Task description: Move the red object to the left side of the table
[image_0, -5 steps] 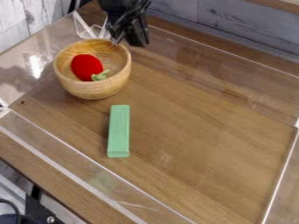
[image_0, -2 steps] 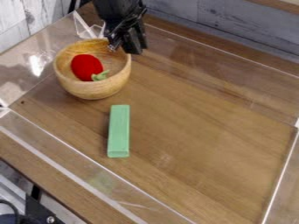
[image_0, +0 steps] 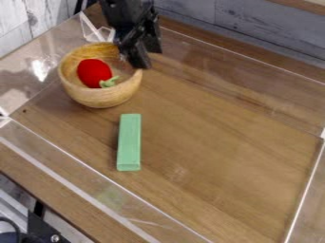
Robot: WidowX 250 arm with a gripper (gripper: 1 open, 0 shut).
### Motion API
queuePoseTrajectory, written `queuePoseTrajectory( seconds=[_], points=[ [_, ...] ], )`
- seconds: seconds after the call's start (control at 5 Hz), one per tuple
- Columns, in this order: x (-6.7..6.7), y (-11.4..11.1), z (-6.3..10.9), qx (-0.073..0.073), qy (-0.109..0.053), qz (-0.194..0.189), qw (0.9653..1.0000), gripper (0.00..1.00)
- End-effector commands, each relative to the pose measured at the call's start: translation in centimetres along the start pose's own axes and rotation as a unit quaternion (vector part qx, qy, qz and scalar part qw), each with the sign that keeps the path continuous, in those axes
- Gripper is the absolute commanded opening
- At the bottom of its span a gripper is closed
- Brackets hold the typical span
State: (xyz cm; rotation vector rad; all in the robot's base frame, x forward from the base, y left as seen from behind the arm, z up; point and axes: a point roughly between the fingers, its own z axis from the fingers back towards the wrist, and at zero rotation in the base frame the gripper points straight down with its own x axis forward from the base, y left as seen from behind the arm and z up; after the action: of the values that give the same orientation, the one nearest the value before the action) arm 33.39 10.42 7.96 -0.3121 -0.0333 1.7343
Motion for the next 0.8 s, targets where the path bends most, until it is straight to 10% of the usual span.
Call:
queuePoseTrajectory(
  seconds=[0.0, 0.6],
  points=[
    [0.48, -0.63, 1.65, -0.023, -0.008, 0.004, 0.9997, 0.00],
    [0.69, 0.10, 2.18, -0.026, -0.001, 0.031, 0.9992, 0.00]
  ],
)
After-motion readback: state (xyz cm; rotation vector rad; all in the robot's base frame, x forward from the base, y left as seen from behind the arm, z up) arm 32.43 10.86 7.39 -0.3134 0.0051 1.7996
